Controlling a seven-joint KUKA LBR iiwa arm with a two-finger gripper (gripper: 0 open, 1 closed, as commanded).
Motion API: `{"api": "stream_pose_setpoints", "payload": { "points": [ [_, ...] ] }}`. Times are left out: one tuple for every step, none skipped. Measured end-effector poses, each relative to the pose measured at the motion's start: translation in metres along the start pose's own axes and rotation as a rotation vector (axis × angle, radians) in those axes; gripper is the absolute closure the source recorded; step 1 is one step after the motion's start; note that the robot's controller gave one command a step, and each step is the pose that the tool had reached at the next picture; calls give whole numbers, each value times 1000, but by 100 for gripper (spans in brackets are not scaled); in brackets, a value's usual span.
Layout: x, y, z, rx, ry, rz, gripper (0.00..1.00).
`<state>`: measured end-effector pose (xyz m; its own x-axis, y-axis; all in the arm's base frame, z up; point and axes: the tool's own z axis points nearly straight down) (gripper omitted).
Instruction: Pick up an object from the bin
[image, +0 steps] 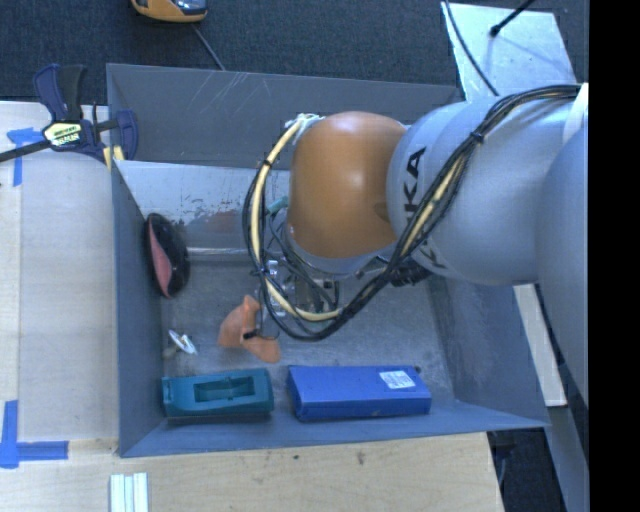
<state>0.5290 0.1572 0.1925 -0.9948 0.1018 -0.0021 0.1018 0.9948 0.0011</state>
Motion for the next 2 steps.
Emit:
{"api": "stream_pose_setpoints", "payload": {
  "points": [
    [0,0,0,0,0,1,100],
    [-27,8,-66,0,-1,-16,100]
  ]
}}
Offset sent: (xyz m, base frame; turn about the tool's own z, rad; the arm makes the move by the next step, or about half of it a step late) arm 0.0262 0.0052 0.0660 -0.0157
